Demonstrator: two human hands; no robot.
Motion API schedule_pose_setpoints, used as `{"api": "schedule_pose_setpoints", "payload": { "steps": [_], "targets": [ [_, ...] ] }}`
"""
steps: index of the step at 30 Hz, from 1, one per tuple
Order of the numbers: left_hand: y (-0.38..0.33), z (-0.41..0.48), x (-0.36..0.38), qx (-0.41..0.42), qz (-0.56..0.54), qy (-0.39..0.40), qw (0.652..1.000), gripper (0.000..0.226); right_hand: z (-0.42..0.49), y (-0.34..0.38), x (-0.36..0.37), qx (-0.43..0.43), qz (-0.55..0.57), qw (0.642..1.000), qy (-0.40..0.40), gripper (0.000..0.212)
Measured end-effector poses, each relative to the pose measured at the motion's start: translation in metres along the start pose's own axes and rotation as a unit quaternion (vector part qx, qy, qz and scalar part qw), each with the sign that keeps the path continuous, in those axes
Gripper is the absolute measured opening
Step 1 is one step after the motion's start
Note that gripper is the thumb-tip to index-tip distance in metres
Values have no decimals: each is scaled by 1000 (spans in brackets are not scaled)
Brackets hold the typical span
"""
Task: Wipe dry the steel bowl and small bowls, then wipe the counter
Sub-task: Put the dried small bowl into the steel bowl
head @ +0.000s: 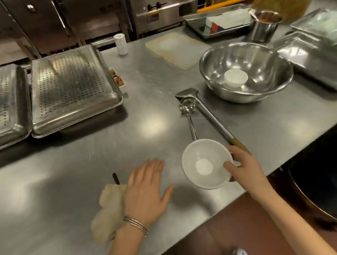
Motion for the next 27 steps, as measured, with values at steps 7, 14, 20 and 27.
{"api": "schedule_pose_setpoints", "payload": {
  "steps": [7,14,20,27],
  "targets": [
    [-134,71,55,7,19,-14,1000,60,29,-52,-166,-19,-51,998,-31,31],
    [-216,130,66,23,31,-32,999,58,80,-80,-242,1,-28,999,-31,33],
    [-227,188,99,4,51,-20,998,60,136,-98,-258,7,9,1000,5,30],
    [-235,289,112,11,58,-31,998,60,232,-89,-280,20,41,999,11,31]
  ]
}}
Point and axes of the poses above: each hand's wrist, its own z-axis towards the middle knuckle, its own x-axis out of the palm, y = z × x, the point moved 9 cm from there along z, towards the middle knuckle, and after that the axes turned 8 degrees about -z, right-handed, at the moved point
